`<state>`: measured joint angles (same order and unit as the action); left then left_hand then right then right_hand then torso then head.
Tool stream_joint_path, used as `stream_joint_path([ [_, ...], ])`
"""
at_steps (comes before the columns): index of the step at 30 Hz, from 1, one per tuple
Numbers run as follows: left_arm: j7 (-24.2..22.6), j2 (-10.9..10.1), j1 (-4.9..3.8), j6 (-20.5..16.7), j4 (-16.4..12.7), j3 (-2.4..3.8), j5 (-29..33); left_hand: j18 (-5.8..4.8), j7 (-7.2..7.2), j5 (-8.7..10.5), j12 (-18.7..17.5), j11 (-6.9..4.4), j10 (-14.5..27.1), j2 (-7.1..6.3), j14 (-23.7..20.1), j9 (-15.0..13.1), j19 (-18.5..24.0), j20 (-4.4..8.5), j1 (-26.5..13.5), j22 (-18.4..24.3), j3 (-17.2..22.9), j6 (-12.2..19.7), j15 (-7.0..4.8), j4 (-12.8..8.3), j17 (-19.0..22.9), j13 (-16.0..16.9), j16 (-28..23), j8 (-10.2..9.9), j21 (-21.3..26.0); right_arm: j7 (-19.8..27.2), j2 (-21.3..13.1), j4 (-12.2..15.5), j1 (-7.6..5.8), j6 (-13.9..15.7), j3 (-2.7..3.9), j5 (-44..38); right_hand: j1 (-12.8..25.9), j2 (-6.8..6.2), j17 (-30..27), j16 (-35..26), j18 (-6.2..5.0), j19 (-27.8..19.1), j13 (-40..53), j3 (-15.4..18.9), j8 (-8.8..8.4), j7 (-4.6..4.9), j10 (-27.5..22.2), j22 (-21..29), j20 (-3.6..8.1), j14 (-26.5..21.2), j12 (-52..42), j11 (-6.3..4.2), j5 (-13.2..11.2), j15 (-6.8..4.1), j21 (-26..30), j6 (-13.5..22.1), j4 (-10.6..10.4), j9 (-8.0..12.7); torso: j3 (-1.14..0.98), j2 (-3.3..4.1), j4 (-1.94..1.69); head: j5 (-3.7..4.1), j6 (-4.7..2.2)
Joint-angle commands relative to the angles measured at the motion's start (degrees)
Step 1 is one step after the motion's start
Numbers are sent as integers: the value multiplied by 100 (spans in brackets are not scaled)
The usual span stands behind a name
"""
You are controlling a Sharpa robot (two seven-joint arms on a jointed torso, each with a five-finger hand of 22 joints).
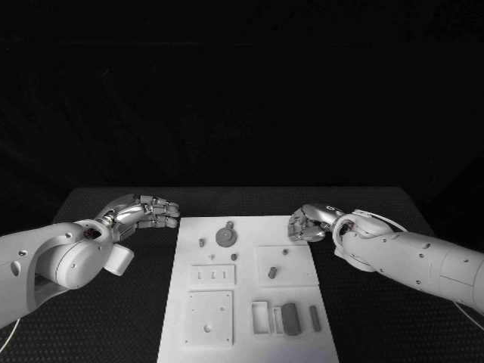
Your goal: Assemble the parts on the task board
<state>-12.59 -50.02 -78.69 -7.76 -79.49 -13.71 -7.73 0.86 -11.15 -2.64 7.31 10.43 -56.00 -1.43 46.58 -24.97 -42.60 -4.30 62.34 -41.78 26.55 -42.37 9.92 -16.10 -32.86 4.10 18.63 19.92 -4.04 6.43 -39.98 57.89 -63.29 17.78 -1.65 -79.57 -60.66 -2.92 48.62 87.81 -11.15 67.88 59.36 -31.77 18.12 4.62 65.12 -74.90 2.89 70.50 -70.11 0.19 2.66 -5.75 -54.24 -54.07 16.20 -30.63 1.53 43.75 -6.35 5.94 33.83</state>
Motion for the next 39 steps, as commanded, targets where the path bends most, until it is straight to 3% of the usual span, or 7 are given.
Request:
stream_joint_path([
  [1, -56, 9, -2, 88, -10, 3, -20, -57, -31, -19, -25, 6, -43, 45, 28, 7, 1, -5, -18, 8, -29, 10, 18, -14, -8, 3, -22, 10, 15, -44, 6, 17, 10, 61, -3, -36, 75, 13, -6, 6, -385, 35, -7, -15, 33, 150, -6, -95, 26, 6, 36, -42, 17, -44, -29, -203, -15, -5, 0, 2, 1, 2, 3],
  [26, -42, 2, -2, -82, -18, 3, -186, -56, -22, -20, -22, 4, -56, 65, 34, 5, -3, -3, -8, 8, -22, -2, 16, -16, -15, 5, -25, 17, 14, -242, -25, 237, 14, 454, -2, 4, 82, 31, -4, 5, -385, 36, -7, -21, 39, 143, -3, -95, 26, 7, 38, -49, 17, -50, -28, -218, -18, -13, -4, 2, 4, -15, -4],
  [27, -22, 2, -2, -89, -18, 3, -239, -56, -22, -20, -22, 4, -56, 65, 34, 5, -3, -3, -7, 8, -22, -2, 16, -16, -15, 5, -25, 17, 14, -246, -28, 253, 14, 461, -2, 4, -23, 230, 9, 5, -385, 39, -8, -110, 42, 130, 0, -91, 40, 18, 41, -60, 17, -61, -24, -224, 11, -19, -4, 2, 4, -10, -4],
  [28, 8, -3, -2, -118, -25, 3, -297, -56, -18, -20, -16, 1, -67, 68, 40, 3, -3, -3, -7, 8, -21, -9, 14, -14, -16, 7, -21, 21, 14, -251, -30, 268, 14, 472, -2, 4, -28, 239, 10, 5, -385, 39, -8, -114, 43, 129, 0, -91, 41, 18, 41, -61, 16, -62, -23, -224, 12, -19, -3, 1, 4, -6, -5],
  [29, 29, -7, -2, -138, -32, 3, -335, -60, 74, -33, 121, -56, -315, 139, 181, -40, -7, -3, -9, 2, -3, -189, -24, 16, -57, 70, 59, 125, 9, -258, -31, 281, 13, 482, -1, 2, -29, 242, 10, 5, -385, 39, -8, -116, 43, 129, 0, -91, 41, 18, 41, -61, 16, -62, -23, -224, 12, -19, -3, 0, 4, -7, -6],
  [33, 220, -21, -3, -149, -53, 5, -556, -17, 127, -20, 240, -178, -572, 158, 437, -65, -239, 98, -72, -71, -31, -409, -145, 29, -155, 127, 201, 219, -106, -329, -72, 420, 9, 495, 6, -25, -32, 271, 19, 9, -385, 37, -6, -96, 47, 125, 4, -100, 43, 27, 44, -68, 17, -71, -32, -231, 48, -33, -4, -2, 6, -23, -17],
  [39, 800, -52, -8, -190, -194, 11, -1625, 19, 76, -25, 402, -350, -945, 52, 797, -14, -583, 258, -488, -180, -211, -481, -331, 179, -342, 229, 399, 188, -259, -575, -134, 841, -110, 450, 32, 23, -34, 278, 12, 8, -385, 36, -6, -90, 49, 124, 6, -102, 44, 25, 45, -70, 17, -73, -34, -235, 49, -38, 0, -3, 11, -97, -52],
])
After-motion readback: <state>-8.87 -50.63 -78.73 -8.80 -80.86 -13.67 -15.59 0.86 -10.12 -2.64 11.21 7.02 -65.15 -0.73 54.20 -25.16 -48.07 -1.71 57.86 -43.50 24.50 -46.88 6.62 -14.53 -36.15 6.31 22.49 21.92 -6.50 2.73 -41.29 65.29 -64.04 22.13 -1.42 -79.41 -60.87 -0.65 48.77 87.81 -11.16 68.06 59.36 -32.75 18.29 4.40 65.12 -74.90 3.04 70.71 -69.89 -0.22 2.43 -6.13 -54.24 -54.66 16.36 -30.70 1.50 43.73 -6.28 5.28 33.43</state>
